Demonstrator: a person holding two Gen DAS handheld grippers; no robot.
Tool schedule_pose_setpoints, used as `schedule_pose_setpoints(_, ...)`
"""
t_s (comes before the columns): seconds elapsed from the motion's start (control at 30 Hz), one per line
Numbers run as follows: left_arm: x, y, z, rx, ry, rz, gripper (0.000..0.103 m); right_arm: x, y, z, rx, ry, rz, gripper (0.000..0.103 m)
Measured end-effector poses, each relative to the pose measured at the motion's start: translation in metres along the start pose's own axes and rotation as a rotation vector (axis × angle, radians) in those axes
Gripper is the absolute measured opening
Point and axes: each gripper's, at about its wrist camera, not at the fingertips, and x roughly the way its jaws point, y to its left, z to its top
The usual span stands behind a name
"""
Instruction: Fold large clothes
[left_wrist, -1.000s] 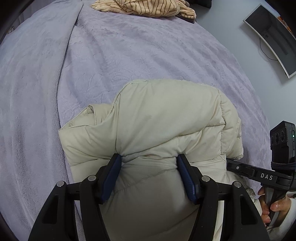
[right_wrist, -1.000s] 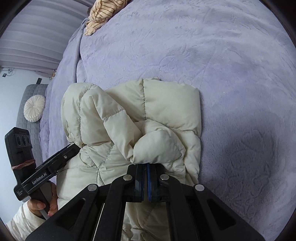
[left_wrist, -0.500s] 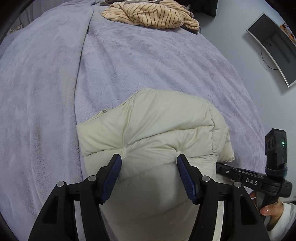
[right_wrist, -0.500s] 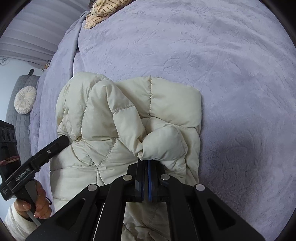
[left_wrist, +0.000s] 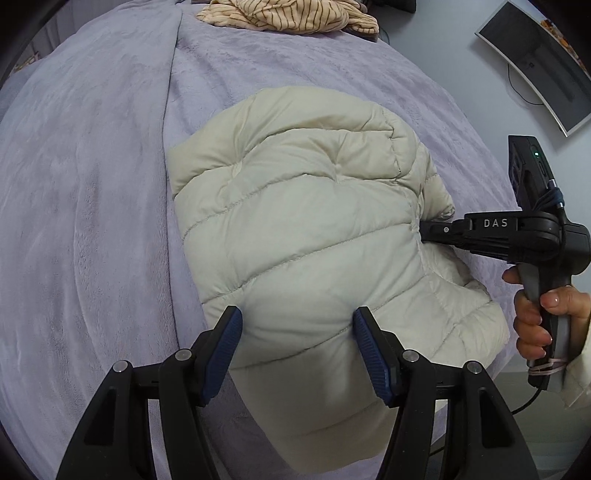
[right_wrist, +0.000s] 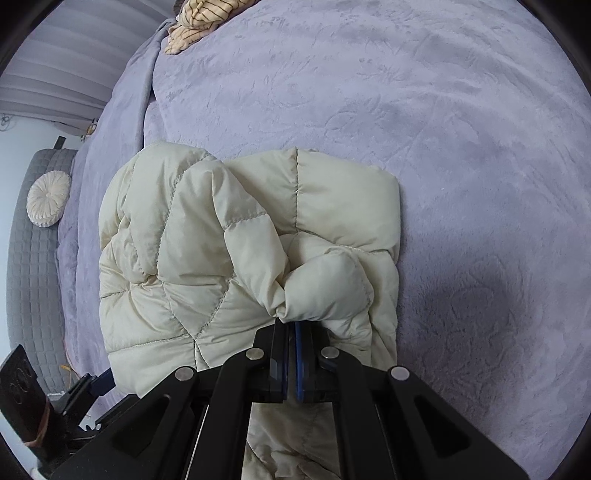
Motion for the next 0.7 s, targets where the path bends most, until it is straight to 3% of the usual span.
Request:
schedule_pose_setpoints(0.4, -0.024, -0.002, -0.005, -0.057, -0.017, 0.026, 0.064, -0.056, 0.027, -0.015, -0.088, 0.002, -0.019, 0.006)
schedule_pose_setpoints(0.47, -0.032, -0.003, -0.007, -0.061, -0.024, 0.033, 0.064, -0.066, 0.031, -0.022, -0.102, 0.003, -0.032, 0.011)
schedule_pose_setpoints(0.5, -0.037, -0.004, -0.008, -0.060, -0.029, 0.038, 0.064, -0.071, 0.033, -0.026, -0.106, 0.001, -0.038, 0.021)
schedule_pose_setpoints(0.53, -0.041, -0.005, -0.008, -0.058, -0.036, 0.043, 0.064, -0.076, 0.035, -0.029, -0.108, -0.001, -0.044, 0.039)
schedule_pose_setpoints(0.6, -0.050, -0.007, -0.008, -0.056, -0.046, 0.052, 0.064, -0.086, 0.040, -0.036, -0.116, -0.013, -0.045, 0.057)
schedule_pose_setpoints(0.7, -0.060, -0.006, -0.009, -0.060, -0.054, 0.059, 0.064, -0.096, 0.048, -0.045, -0.136, -0.022, -0.066, 0.057)
